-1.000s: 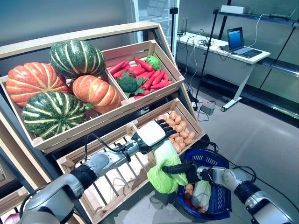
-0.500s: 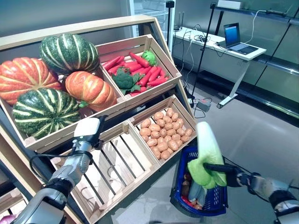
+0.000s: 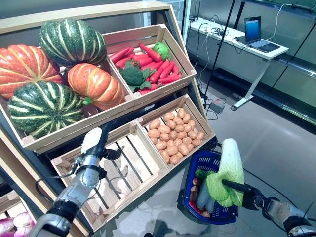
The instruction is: Put vegetables into the basket
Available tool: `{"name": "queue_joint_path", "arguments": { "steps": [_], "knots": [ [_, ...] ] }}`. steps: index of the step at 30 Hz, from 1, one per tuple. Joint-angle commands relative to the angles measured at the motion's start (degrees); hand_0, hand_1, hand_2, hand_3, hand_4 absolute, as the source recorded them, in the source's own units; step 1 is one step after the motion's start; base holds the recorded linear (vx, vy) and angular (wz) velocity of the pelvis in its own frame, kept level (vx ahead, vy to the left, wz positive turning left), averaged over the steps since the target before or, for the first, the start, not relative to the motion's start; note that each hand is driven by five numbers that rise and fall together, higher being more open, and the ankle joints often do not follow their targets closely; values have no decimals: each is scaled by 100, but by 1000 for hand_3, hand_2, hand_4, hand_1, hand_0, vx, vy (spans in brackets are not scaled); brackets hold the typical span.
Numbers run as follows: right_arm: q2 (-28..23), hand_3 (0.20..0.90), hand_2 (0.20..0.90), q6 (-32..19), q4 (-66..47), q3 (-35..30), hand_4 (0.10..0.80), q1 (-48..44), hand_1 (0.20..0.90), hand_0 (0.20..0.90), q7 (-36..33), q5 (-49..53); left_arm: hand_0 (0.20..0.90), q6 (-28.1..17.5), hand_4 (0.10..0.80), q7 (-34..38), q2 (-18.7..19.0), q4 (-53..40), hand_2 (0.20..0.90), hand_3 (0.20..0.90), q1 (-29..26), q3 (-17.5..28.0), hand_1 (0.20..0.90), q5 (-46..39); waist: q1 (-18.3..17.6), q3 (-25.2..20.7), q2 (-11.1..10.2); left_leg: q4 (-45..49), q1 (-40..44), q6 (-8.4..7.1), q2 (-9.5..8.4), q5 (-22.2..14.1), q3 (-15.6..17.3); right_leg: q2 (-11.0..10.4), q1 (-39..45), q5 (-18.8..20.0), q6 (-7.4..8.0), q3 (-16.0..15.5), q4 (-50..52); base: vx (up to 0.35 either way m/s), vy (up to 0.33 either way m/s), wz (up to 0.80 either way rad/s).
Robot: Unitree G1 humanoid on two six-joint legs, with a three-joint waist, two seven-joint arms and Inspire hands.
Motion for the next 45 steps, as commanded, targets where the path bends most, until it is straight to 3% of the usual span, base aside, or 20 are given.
{"name": "queue_joint_path", "arguments": {
  "steps": [1, 5, 8, 14, 22, 31, 32, 39, 45],
  "knots": [
    [-103, 300, 300, -1048, 210, -598, 400, -904, 300, 300, -658, 756, 900, -725, 800, 298, -90, -281, 900, 900, -671, 331, 900, -458, 197, 194, 48, 115, -42, 141, -146, -490, -200, 63, -98, -171, -357, -256, 302, -69, -107, 13],
    [103, 300, 300, -1747, 336, -558, 400, -1488, 300, 300, -1400, 1043, 900, -930, 800, 546, -459, -413, 900, 900, -704, 245, 900, -1093, 310, 819, 120, 773, -635, 130, -191, -613, -286, 13, -511, -247, -448, -341, 679, -145, -117, 17],
    [110, 300, 300, -2072, 372, -587, 400, -1838, 300, 300, -1716, 988, 900, -1182, 800, 580, -629, -545, 900, 900, -750, 166, 900, -1054, 348, 1287, 257, 1324, -1154, 120, -253, -692, -366, -37, -906, -331, -508, -449, 1107, -184, -77, 16],
    [-202, 300, 300, -2339, 457, -405, 400, -2467, 300, 300, -1742, 811, 900, -1290, 800, 749, -498, -1103, 900, 900, -1034, -269, 900, -800, 321, 1966, 568, 2416, -2300, 149, -423, -788, -339, -257, -2085, -574, -580, -679, 2411, -222, -10, 18],
    [-464, 300, 300, -2268, 399, -342, 400, -2931, 300, 300, -1702, 758, 900, -1295, 800, 1016, -535, -1617, 900, 900, -1304, -392, 900, -910, 198, 2221, 674, 4446, -3929, 355, -505, -1489, -91, -661, -3730, -1137, -694, -704, 4492, -118, 13, 11],
    [-639, 300, 300, -2121, 533, -362, 400, -3154, 300, 300, -1659, 621, 900, -1360, 800, 1244, -565, -1658, 900, 900, -1254, -235, 900, -1141, 171, 2221, 670, 5994, -4847, 533, -466, -2120, 38, -875, -4718, -1729, -864, -617, 6118, -32, 9, -4],
    [-646, 900, 900, -2119, 507, -390, 800, -3143, 900, 900, -1700, 632, 900, -1375, 800, 1225, -562, -1697, 900, 900, -1213, -203, 900, -1127, 172, 2221, 668, 6137, -4912, 553, -473, -2188, 38, -880, -4791, -1792, -883, -591, 6261, 0, 0, 0],
    [-677, 900, 900, -2140, 525, -542, 800, -3015, 900, 900, -1810, 694, 900, -1394, 800, 1057, -491, -1882, 900, 900, -1131, -173, 900, -1140, 184, 2221, 652, 6716, -5098, 602, -456, -2445, 24, -871, -4967, -2000, -964, -534, 6745, 14, -18, 2],
    [-708, 900, 900, -2181, 532, -637, 800, -2908, 900, 900, -1730, 681, 900, -1491, 800, 858, -415, -1932, 900, 900, -1099, -230, 900, -1196, 183, 2221, 631, 6833, -5022, 558, -404, -2376, -3, -837, -4860, -2007, -990, -551, 6769, 16, -21, 3]
  ]
}}
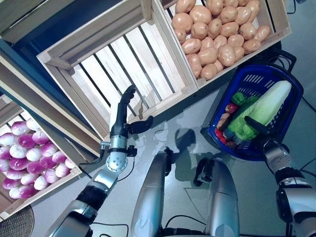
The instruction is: Put vegetables into the basket
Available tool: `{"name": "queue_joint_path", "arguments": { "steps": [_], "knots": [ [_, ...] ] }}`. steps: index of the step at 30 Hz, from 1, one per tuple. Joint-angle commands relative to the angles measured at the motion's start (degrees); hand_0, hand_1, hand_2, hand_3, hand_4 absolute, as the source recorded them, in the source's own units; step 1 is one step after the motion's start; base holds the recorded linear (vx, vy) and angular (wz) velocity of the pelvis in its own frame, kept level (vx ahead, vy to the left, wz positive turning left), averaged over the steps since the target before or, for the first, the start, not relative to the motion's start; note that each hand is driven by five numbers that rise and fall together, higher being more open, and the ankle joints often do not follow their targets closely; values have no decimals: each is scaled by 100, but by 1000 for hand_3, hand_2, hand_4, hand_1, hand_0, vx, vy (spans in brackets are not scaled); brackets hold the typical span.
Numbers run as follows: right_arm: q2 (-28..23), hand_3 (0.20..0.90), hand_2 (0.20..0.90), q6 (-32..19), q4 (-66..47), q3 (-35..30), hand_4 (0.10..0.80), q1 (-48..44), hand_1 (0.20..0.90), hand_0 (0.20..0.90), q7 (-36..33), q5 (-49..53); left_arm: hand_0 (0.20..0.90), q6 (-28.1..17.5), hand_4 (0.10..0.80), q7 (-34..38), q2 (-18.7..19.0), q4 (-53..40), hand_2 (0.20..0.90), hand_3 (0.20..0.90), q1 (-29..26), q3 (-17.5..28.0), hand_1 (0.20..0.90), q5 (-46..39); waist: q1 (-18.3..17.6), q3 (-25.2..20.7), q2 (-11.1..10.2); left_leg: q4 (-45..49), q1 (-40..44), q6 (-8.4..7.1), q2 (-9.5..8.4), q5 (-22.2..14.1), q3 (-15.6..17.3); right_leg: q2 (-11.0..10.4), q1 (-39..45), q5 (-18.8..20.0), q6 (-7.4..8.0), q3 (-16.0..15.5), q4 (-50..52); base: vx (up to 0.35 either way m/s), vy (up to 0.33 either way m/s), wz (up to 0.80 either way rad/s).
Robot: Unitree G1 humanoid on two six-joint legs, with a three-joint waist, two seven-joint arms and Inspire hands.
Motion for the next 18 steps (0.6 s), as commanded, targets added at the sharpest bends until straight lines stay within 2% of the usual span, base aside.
{"name": "queue_joint_path", "arguments": {
  "steps": [1, 10, 11, 18],
  "knots": [
    [-490, 900, 900, -416, -333, -323, 800, -73, 900, 900, 62, -38, 900, -659, 800, 27, 224, -769, 900, 900, -143, 367, 900, -70, -73, -34, -11, 430, 514, 472, -136, -597, 326, 166, 546, 383, -517, -250, -244, 23, -15, -8],
    [-471, 900, 900, -310, -371, -348, 800, 163, 900, 900, 196, -108, 900, -798, 800, -155, 222, -700, 900, 900, 68, 408, 900, -216, -32, -136, -106, -189, 1202, 366, -4, -306, 280, 359, 1290, 539, -546, -269, -914, 33, -4, -3],
    [-476, 900, 900, -296, -364, -354, 800, 162, 900, 900, 212, -85, 900, -802, 800, -157, 222, -695, 900, 900, 59, 401, 900, -218, -40, -125, -102, -102, 1138, 383, 4, -305, 278, 337, 1246, 521, -588, -301, -833, 41, 1, -1],
    [-161, 900, 900, -326, -343, -347, 800, 414, 900, 900, 502, 140, 900, -884, 800, -179, 99, -435, 900, 900, 183, 256, 900, 11, 10, -441, -219, -1583, 2115, 212, 82, 133, 280, 520, 2249, 952, -464, -332, -2288, 47, 35, 2]
  ]
}}
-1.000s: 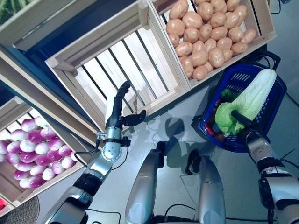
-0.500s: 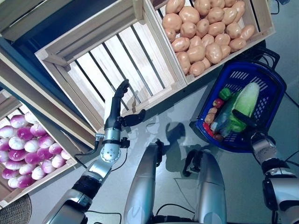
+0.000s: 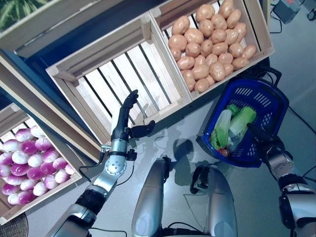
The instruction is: Put vegetables into the basket
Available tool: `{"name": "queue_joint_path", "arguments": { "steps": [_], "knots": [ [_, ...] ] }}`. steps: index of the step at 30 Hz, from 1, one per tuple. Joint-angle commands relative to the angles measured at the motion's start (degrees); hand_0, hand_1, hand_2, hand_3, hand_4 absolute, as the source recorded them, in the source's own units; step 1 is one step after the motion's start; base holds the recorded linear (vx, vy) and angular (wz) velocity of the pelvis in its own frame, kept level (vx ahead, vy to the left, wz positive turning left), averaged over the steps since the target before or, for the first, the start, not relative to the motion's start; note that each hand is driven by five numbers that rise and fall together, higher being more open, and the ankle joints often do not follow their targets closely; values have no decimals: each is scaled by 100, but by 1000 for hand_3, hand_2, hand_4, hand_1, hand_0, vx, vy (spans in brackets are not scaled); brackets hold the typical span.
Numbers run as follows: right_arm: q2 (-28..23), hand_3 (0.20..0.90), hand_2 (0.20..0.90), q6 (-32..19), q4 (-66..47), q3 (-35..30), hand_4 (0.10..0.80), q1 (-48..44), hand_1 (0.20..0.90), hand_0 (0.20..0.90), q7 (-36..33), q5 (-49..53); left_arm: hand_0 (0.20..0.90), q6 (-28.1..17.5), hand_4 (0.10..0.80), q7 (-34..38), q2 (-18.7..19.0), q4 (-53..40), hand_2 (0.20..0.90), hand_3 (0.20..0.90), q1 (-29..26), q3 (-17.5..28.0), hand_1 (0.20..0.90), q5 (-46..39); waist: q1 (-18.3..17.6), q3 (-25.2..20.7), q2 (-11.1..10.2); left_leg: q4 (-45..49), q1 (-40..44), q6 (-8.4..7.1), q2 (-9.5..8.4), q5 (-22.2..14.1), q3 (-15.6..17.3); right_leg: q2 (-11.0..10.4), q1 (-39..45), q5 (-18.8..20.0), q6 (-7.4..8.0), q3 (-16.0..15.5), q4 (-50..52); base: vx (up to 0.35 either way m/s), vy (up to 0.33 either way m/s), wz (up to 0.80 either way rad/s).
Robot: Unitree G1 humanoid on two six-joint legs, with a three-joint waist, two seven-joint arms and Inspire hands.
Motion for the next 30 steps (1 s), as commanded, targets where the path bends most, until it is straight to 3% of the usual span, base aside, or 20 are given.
{"name": "queue_joint_path", "arguments": {
  "steps": [1, 4, 6, 9, 15, 20, 24, 27, 30],
  "knots": [
    [-48, 900, 900, -327, -349, -295, 800, 36, 900, 900, 444, 197, 900, -784, 800, 125, 83, -363, 900, 900, -78, 227, 900, 362, -32, -513, -219, -725, 942, 354, -81, 9, 414, 240, 1033, 761, -473, -157, -1304, 59, 59, -9],
    [566, 900, 900, -686, -549, -190, 800, 381, 900, 900, 510, 386, 900, -643, 800, 270, -83, 97, 900, 900, -2, 36, 900, 599, -76, -850, -332, -1883, 1651, 331, -58, 232, 500, 399, 1654, 1137, -296, -15, -2474, 99, 62, -15],
    [719, 900, 900, -818, -618, -144, 800, 476, 900, 900, 489, 366, 900, -658, 800, 310, -138, 244, 900, 900, 34, -2, 900, 623, -76, -928, -356, -2164, 1834, 330, -75, 328, 513, 426, 1819, 1244, -260, 22, -2770, 84, 58, -15],
    [1185, 900, 900, -1420, -875, 29, 800, 894, 900, 900, 253, -111, 900, -647, 800, 418, -400, 688, 900, 900, 271, -71, 900, 783, -117, -1240, -379, -3038, 2394, 319, -125, 637, 556, 503, 2326, 1567, -141, 113, -3621, 99, 84, -16],
    [2156, 900, 900, -2391, -2054, 914, 800, 2104, 900, 900, 349, -655, 900, -442, 800, 795, -900, 1521, 900, 900, 798, -99, 900, 1238, -324, -1876, -343, -4519, 3324, 354, -165, 1043, 648, 614, 3038, 1988, 46, 397, -4814, 93, 112, -14],
    [2399, 900, 900, -2486, -2153, 1311, 800, 2647, 900, 900, 543, -1511, 900, -562, 800, 684, -1230, 2342, 900, 900, 1092, 88, 900, 1359, -480, -2261, -282, -5247, 3812, 335, -134, 1239, 732, 680, 3393, 2188, 128, 504, -5371, 40, 79, -14],
    [2382, 900, 900, -2516, -1879, 1526, 800, 2820, 900, 900, 836, -2011, 900, -569, 800, 622, -1386, 2930, 900, 900, 1192, 135, 900, 1320, -537, -2402, -298, -5248, 3892, 304, -144, 1170, 752, 708, 3608, 2302, 154, 519, -5695, 1, 12, -1],
    [2455, 900, 900, -2472, -1622, 1792, 800, 2904, 900, 900, 892, -2333, 900, -413, 800, -71, -1581, 3543, 900, 900, 1268, 212, 900, 949, -558, -2480, -306, -5248, 3990, 311, -150, 1137, 801, 716, 3673, 2272, 146, 556, -5696, 0, 0, 0],
    [2532, 900, 900, -2394, -1567, 1951, 800, 3017, 900, 900, 1070, -2417, 900, -336, 800, -313, -1690, 3791, 900, 900, 1360, 173, 900, 867, -601, -2495, -307, -5248, 4086, 323, -150, 1105, 832, 727, 3768, 2231, 136, 566, -5696, 32, 14, -4]
  ]
}}
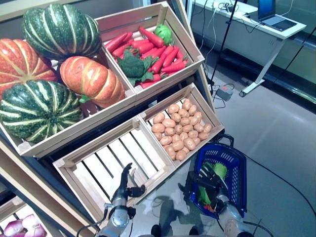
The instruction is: Put vegetables into the basket
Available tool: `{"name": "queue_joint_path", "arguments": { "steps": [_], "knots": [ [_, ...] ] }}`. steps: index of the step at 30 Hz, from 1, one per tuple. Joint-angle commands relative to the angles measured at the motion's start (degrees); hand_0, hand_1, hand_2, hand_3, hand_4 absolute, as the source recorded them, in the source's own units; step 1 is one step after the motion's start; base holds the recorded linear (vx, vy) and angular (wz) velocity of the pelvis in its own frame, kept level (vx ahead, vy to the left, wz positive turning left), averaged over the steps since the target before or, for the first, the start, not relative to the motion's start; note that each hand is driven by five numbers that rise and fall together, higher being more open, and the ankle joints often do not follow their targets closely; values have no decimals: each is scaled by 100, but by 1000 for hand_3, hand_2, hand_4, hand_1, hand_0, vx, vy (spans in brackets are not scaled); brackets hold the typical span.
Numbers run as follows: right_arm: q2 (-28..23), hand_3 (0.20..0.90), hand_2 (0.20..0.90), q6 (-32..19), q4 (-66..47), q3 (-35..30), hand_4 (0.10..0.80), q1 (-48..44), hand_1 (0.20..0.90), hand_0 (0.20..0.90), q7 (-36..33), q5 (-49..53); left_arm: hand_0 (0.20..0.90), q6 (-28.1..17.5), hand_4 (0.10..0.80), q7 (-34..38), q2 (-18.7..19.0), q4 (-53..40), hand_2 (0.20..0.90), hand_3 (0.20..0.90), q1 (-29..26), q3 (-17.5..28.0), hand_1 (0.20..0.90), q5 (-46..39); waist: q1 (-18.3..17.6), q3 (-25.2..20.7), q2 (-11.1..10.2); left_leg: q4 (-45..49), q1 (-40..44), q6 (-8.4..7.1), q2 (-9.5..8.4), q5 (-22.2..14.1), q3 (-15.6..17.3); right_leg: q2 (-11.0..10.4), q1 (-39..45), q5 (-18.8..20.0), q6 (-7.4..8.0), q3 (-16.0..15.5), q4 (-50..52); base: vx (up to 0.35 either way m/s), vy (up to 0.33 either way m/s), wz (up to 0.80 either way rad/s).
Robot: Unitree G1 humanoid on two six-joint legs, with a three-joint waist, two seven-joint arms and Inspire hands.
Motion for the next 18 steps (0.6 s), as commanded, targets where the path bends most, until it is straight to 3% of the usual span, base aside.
{"name": "queue_joint_path", "arguments": {
  "steps": [1, 5, 18],
  "knots": [
    [28, 900, 900, -469, -109, 223, 800, -172, 900, 900, 496, -238, 900, -204, 800, -276, -212, 212, 900, 900, -350, -41, 900, -198, -87, -99, 142, 5, 67, 4, 15, -263, 64, 294, -54, 241, -531, 170, 6, 50, 19, -2],
    [85, 900, 900, -376, -172, 437, 800, -32, 900, 900, 466, -617, 900, 136, 800, -683, -257, 404, 900, 900, -218, 39, 900, -395, -101, -134, 147, 5, 146, 20, -17, -286, -7, 297, 59, 176, -536, 151, 6, 46, 21, -1],
    [-19, 900, 900, -272, -38, 628, 800, -147, 900, 900, 413, -635, 900, 194, 800, -964, -314, 558, 900, 900, -362, -211, 900, -455, 2, -90, 126, 5, 151, 34, -74, -269, -259, 287, 131, 119, -537, 4, 7, 11, 17, 7]
  ]
}}
